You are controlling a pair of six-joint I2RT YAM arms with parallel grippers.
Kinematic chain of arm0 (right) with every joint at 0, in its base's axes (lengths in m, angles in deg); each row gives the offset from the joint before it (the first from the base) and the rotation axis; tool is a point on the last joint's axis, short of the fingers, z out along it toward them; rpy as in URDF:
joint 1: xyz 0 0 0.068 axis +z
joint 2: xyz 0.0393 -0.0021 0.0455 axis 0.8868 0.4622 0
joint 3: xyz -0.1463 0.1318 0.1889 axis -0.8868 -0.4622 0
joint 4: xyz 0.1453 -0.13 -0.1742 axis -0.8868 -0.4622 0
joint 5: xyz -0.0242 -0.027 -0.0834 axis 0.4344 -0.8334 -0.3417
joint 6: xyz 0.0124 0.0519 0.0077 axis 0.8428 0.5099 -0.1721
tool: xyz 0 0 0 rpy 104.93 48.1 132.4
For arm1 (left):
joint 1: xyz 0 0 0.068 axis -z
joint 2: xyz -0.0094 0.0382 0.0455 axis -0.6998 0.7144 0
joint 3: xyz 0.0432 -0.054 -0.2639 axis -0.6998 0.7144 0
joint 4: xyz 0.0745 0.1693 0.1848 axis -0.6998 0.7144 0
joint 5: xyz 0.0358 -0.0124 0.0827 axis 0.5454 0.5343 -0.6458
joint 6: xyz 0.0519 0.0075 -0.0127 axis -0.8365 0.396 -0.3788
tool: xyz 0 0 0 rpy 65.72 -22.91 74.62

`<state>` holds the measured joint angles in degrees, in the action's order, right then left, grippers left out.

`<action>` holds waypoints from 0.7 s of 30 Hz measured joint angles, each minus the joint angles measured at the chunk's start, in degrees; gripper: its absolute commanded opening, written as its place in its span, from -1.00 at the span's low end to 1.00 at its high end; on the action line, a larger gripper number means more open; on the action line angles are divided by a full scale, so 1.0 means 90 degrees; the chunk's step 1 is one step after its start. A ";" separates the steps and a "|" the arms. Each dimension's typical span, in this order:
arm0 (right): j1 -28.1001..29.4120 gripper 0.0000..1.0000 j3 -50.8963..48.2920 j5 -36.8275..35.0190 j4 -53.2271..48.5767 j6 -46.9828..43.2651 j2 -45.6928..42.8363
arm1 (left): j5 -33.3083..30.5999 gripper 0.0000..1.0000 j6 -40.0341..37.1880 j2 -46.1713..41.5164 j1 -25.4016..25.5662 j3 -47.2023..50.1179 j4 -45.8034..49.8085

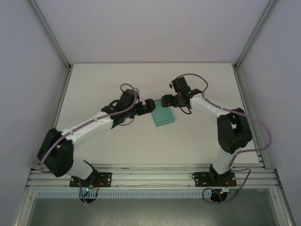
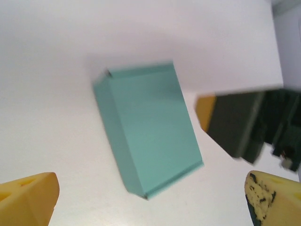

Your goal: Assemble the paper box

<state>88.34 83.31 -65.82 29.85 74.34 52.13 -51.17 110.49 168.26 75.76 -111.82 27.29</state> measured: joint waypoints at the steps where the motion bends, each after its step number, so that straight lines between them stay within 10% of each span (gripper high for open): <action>1: -0.0010 1.00 -0.0051 -0.0136 0.0017 -0.0015 -0.0233 | -0.0250 1.00 -0.0131 -0.0296 -0.0177 0.0034 0.0107; 12: -0.1103 1.00 -0.2985 -0.2125 0.1496 0.0308 -0.3288 | -0.2064 1.00 -0.1520 -0.2540 -0.3422 0.2164 -0.0357; 21: -0.2045 1.00 -0.5289 -0.2960 0.3961 0.0073 -0.3495 | -0.2351 1.00 -0.3075 -0.1889 -0.3835 0.4097 -0.3262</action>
<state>69.93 35.71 -92.46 65.49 75.00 20.67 -72.33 82.81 151.26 41.25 -74.95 -2.07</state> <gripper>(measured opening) 0.999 0.998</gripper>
